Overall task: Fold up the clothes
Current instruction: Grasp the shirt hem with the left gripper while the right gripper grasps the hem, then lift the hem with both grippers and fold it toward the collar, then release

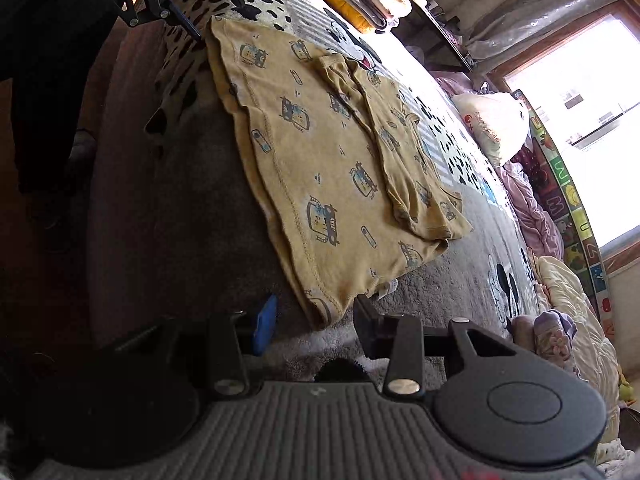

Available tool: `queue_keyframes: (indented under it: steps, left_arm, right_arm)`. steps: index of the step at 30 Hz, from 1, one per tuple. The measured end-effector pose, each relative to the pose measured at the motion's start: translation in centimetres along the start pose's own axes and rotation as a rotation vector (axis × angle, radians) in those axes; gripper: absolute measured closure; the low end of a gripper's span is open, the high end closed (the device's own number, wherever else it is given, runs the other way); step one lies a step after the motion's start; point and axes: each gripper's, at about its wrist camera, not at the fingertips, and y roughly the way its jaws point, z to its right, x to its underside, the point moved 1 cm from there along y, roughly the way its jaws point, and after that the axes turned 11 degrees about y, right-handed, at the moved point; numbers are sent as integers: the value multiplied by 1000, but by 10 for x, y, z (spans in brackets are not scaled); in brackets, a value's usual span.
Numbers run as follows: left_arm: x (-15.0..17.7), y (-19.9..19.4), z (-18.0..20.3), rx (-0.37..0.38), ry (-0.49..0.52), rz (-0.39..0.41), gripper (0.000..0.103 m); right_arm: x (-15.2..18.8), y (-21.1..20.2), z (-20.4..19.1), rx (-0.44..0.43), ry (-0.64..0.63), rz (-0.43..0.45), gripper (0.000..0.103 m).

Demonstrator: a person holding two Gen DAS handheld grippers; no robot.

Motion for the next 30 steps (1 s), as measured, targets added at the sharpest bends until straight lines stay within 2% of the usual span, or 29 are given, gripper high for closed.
queue_keyframes:
  steps: [2, 5, 10, 15, 16, 17, 18, 23, 30]
  left_arm:
    - [1, 1, 2, -25, 23, 0, 78]
    - [2, -5, -10, -45, -65, 31, 86]
    - [6, -6, -34, -21, -216, 62, 88]
    - [7, 0, -45, -5, -302, 76, 90]
    - [7, 1, -47, -3, -316, 79, 91]
    - [7, 2, -49, -1, -336, 82, 92]
    - [8, 3, -52, 2, -360, 84, 93]
    - [15, 13, -74, 36, -510, 84, 94]
    - [24, 42, -115, 61, -718, 85, 94]
  right_arm:
    - [0, 1, 2, -8, 1, 1, 61]
    - [1, 0, 6, -16, 11, 4, 65]
    - [4, -1, 10, -12, 19, 16, 70]
    - [3, 3, 13, -23, -6, 30, 72]
    - [2, 4, 16, -49, 9, 22, 75]
    - [1, 5, 19, -73, 23, 15, 89]
    - [0, 4, 22, -72, 31, 16, 95]
    - [-7, -8, 45, -73, 107, 65, 99]
    - [-20, -2, 100, -21, 308, 151, 99]
